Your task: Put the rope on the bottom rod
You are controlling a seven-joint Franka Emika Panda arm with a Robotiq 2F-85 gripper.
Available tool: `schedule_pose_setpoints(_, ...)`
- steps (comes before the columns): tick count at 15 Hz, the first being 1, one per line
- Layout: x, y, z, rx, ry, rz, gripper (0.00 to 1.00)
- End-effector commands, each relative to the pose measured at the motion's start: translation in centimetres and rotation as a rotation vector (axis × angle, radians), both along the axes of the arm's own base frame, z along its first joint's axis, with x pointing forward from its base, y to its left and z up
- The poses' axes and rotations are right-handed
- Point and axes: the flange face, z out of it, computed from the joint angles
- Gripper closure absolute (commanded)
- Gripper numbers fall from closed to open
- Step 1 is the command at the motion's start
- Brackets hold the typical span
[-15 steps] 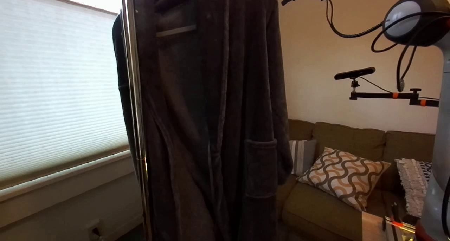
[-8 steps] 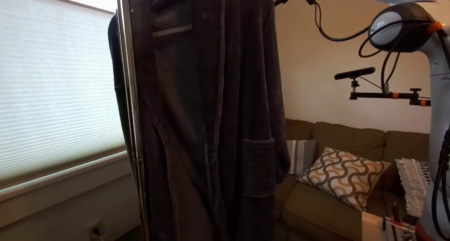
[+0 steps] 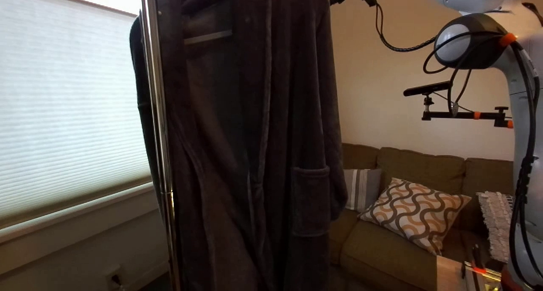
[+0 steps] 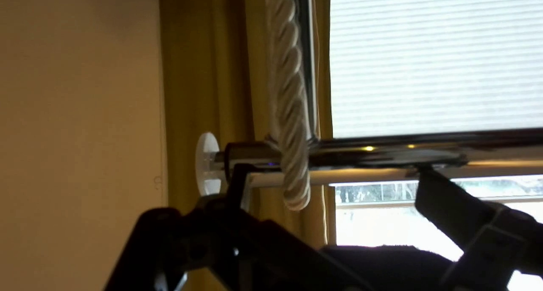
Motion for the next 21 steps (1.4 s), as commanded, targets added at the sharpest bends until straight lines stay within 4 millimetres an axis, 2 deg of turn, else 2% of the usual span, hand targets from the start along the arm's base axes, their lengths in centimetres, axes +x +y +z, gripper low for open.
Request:
schedule_pose_setpoints(1,0.3,-0.4,-0.2,0.040,0.027,0.020,0.00)
schedule_pose_setpoints(3,-0.5,0.0,-0.2,0.065,0.060,0.050,0.00)
schedule_pose_setpoints(7,-3.6,-0.8,0.4,0.109,0.107,0.066,0.00)
schedule_pose_setpoints(8,-4.0,-1.1,0.4,0.120,0.118,0.059,0.25)
schedule_pose_setpoints(9,-4.2,-1.4,0.2,0.129,0.128,0.063,0.25)
schedule_pose_setpoints(10,-4.5,-1.7,0.2,0.140,0.129,0.056,0.32)
schedule_pose_setpoints(11,-4.6,-2.0,0.1,0.151,0.128,0.051,0.42)
schedule_pose_setpoints(18,-5.1,-3.0,0.8,0.128,0.073,0.034,0.96)
schedule_pose_setpoints(19,-5.0,-2.9,0.9,0.108,0.069,0.043,0.99)
schedule_pose_setpoints(21,-4.9,-2.6,1.0,0.081,0.069,0.055,1.00)
